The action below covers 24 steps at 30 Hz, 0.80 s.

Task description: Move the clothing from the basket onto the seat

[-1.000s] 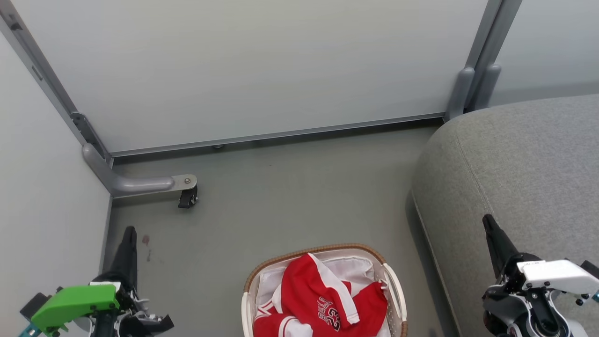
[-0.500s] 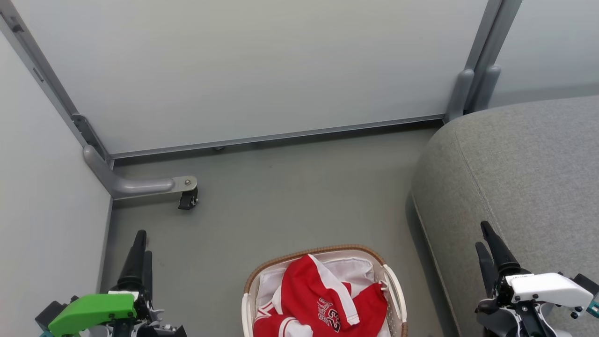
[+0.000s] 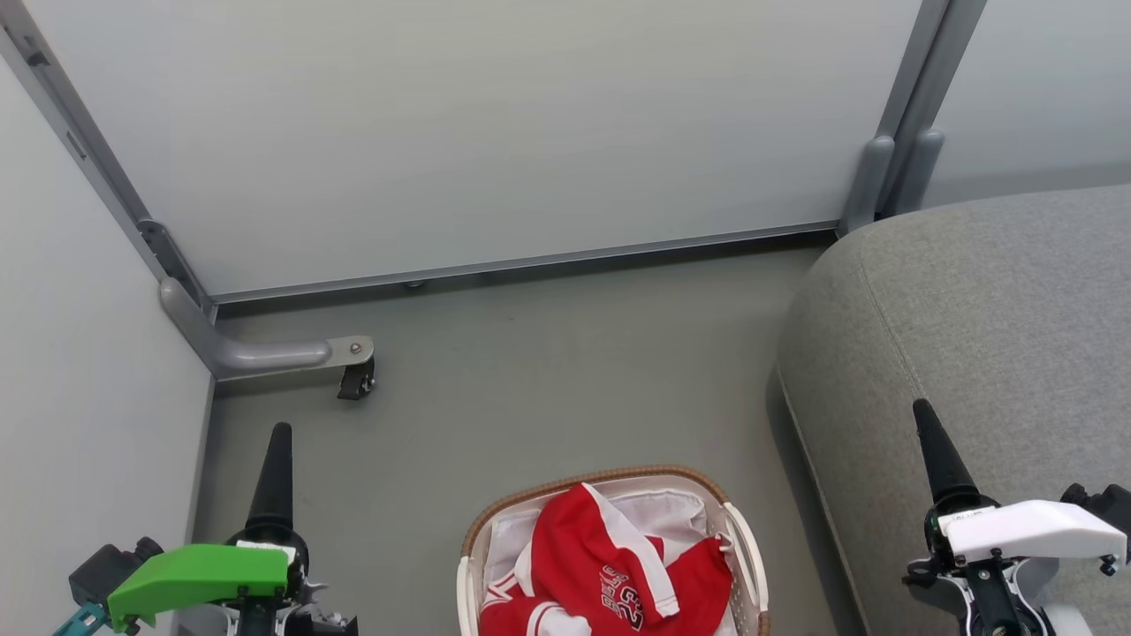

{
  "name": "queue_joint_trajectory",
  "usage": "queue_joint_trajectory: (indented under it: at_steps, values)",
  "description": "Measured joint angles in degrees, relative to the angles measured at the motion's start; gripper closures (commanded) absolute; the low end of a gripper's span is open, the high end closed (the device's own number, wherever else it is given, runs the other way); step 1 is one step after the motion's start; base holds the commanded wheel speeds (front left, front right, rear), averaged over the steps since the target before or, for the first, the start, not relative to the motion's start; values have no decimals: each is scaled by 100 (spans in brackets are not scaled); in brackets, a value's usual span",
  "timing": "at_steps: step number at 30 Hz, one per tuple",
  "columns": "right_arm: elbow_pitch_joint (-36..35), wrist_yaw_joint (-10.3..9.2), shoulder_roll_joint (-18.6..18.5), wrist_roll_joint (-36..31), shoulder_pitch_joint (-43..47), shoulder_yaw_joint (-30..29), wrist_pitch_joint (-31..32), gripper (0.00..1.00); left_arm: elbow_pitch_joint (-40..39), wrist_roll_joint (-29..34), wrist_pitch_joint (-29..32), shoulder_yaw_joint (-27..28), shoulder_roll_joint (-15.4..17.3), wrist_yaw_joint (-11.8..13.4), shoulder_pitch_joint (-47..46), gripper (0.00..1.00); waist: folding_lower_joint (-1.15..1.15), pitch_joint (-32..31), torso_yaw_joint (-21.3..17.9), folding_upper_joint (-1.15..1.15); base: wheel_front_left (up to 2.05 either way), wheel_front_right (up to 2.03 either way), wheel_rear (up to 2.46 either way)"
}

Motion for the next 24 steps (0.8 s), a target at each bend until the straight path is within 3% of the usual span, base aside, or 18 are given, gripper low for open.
queue_joint_trajectory:
  at_steps: [24]
  values:
    - [-354,0,-32,-2781,90,148,-481,0,-119,2528,-487,-249,9,-1,109,0,0,-40,24,0,0,0,0]
